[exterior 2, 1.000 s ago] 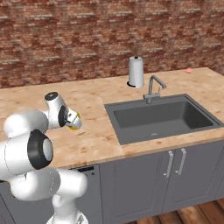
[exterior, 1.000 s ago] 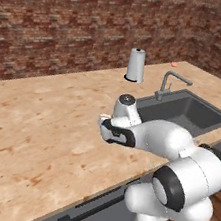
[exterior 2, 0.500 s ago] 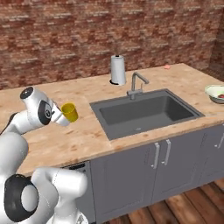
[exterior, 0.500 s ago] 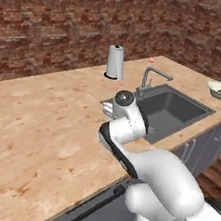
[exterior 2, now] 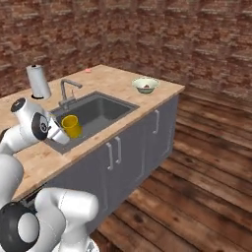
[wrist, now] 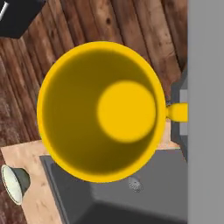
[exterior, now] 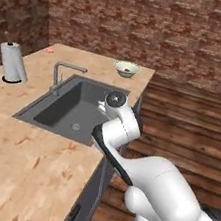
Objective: Move the mug from next to the sink to the open cabinet. Then, move the bowl with the sweet potato to the fridge to clear the area for faucet cleaning.
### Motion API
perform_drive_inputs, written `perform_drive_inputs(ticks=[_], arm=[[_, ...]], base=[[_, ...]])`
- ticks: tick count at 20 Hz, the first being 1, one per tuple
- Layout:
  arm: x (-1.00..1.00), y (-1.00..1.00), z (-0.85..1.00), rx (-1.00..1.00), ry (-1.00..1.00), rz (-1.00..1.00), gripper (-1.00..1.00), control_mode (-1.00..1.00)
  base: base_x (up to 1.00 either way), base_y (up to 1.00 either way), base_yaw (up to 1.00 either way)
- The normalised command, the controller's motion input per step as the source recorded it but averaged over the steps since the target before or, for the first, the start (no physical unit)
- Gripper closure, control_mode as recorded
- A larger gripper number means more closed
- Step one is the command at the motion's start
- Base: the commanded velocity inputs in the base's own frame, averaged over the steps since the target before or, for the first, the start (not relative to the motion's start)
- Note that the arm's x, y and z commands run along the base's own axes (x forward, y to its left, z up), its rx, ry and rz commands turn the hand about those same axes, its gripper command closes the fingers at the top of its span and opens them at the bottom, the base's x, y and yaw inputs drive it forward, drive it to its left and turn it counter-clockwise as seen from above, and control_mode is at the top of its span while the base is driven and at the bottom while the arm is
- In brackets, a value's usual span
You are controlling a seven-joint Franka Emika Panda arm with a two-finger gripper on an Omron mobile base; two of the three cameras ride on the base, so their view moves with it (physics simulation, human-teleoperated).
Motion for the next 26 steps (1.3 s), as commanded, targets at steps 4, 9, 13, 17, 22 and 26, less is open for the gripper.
perform_drive_inputs(ticks=[4, 9, 13, 17, 22, 26], arm=[[0.00, 0.00, 0.00, 0.00, 0.00, 0.00, 1.00, 1.00], [0.00, 0.00, 0.00, 0.00, 0.00, 0.00, 1.00, 1.00], [0.00, 0.00, 0.00, 0.00, 0.00, 0.00, 1.00, 1.00], [0.00, 0.00, 0.00, 0.00, 0.00, 0.00, 1.00, 1.00], [0.00, 0.00, 0.00, 0.00, 0.00, 0.00, 1.00, 1.00], [0.00, 0.00, 0.00, 0.00, 0.00, 0.00, 1.00, 1.00]], base=[[0.33, -0.57, -0.79], [0.48, -0.53, -0.75], [0.75, -0.30, -0.70], [0.96, -0.20, -0.63], [0.73, -0.18, -0.68], [0.57, -0.19, -0.71]])
